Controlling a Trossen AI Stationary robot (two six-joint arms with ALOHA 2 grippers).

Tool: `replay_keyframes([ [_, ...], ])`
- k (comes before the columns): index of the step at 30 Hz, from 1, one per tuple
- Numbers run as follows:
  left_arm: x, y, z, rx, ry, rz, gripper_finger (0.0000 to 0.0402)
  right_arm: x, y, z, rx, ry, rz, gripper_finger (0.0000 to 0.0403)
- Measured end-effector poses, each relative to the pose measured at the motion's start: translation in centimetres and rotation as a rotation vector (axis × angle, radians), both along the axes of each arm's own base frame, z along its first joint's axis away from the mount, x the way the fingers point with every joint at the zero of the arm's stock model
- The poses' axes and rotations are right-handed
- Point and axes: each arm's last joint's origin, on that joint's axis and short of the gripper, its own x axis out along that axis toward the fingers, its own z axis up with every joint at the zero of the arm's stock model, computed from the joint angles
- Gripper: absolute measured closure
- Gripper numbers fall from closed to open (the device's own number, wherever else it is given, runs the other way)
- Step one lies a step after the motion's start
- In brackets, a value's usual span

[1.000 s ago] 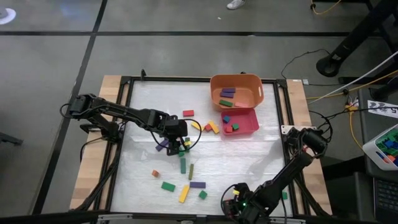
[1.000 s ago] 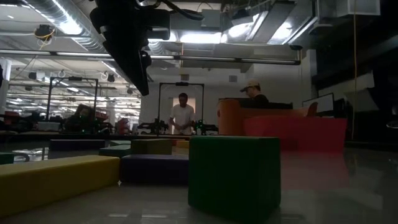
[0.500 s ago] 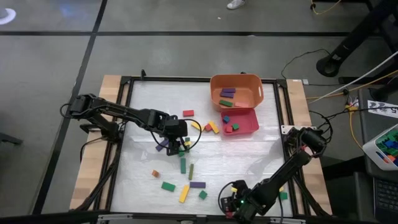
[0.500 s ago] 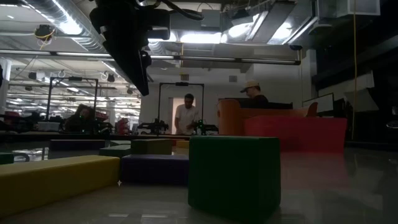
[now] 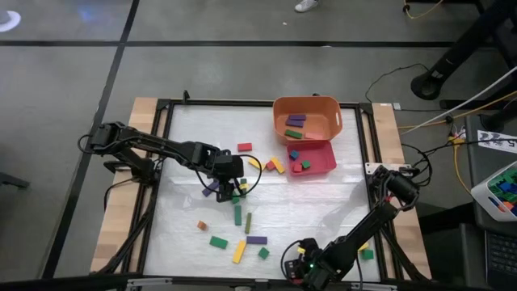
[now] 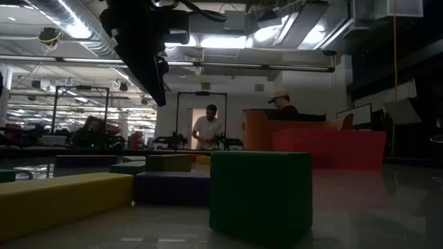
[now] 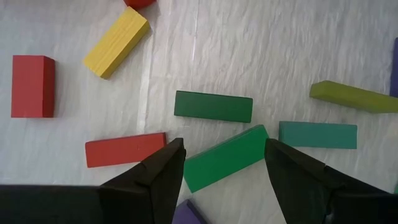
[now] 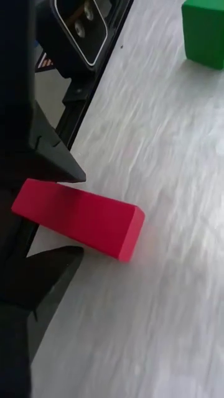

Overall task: Sort blocks by size
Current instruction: Put the red rectangle block into the orange bin

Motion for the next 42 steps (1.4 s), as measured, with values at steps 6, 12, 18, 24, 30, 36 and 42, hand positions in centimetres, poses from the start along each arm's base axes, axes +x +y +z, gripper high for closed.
replay_keyframes([
  [6, 0.0, 0.0, 0.0, 0.000, 0.000, 0.000, 0.0192, -0.1, -0.2, -0.2, -0.023, 0.021, -0.001, 0.0217],
  [12, 0.0, 0.0, 0.0, 0.000, -0.001, 0.000, 0.0192, 0.2, -0.6, -0.8, -0.029, 0.061, -0.003, 0.0217],
  [18, 0.0, 0.0, 0.0, 0.001, -0.003, -0.002, 0.0192, 0.9, -1.4, -0.8, -0.031, 0.079, 0.048, 0.0217],
  [24, 0.0, 0.0, 0.0, 0.001, -0.003, -0.003, 0.0192, 1.3, -1.8, -0.9, -0.027, 0.098, 0.082, 0.0227],
  [30, 0.0, 0.0, 0.0, 0.011, -0.002, -0.024, 0.0192, 1.2, -1.9, -1.0, -0.049, 0.090, 0.084, 0.0285],
  [36, 0.0, 0.0, 0.0, 0.012, -0.002, -0.027, 0.0192, 1.4, -2.3, -1.1, -0.123, 0.048, 0.066, 0.0306],
  [42, 0.0, 0.0, 0.0, 0.012, -0.003, -0.026, 0.0192, 2.1, -3.3, -1.1, -0.190, 0.020, 0.085, 0.0283],
])
